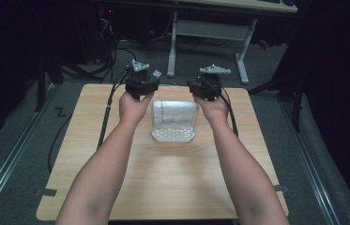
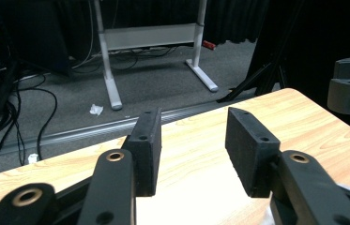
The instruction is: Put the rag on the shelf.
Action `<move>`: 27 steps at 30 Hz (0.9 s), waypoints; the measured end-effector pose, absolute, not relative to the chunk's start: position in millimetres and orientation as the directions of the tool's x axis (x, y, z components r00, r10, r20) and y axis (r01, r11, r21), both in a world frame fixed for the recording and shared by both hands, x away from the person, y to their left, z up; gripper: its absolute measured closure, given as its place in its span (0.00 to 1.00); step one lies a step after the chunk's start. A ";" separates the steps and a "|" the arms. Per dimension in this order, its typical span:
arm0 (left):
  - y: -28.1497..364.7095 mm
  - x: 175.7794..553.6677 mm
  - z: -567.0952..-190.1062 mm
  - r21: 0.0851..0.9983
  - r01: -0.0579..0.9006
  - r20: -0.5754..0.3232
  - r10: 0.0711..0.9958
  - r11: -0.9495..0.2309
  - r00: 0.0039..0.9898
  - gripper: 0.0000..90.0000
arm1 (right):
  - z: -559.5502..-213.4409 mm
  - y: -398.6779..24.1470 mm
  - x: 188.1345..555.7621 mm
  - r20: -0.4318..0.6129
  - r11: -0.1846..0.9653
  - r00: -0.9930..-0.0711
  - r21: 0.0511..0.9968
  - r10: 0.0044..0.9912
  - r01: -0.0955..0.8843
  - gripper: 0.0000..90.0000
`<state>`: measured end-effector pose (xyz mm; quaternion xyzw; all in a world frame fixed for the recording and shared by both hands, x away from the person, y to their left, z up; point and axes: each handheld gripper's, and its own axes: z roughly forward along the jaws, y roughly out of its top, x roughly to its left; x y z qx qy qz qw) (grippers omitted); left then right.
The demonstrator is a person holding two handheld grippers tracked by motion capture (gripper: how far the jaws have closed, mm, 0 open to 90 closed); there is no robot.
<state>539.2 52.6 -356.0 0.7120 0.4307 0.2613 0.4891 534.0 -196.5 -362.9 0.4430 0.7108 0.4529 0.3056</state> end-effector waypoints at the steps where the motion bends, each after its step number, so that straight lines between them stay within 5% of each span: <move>1: 54.5 537.7 -355.0 0.924 0.352 -0.043 0.872 -0.151 0.488 0.63 | -362.3 -195.6 532.8 -0.043 0.206 -0.422 0.914 0.906 0.349 0.63; 20: 86.6 505.9 -354.9 0.932 0.348 -0.094 0.865 -0.097 0.493 0.63 | -360.4 -199.4 497.3 -0.132 0.277 -0.433 0.916 0.892 0.292 0.63; 27: 92.0 487.5 -360.1 0.929 0.326 -0.014 0.868 -0.172 0.497 0.62 | -361.6 -210.5 479.7 -0.112 0.263 -0.442 0.918 0.890 0.298 0.65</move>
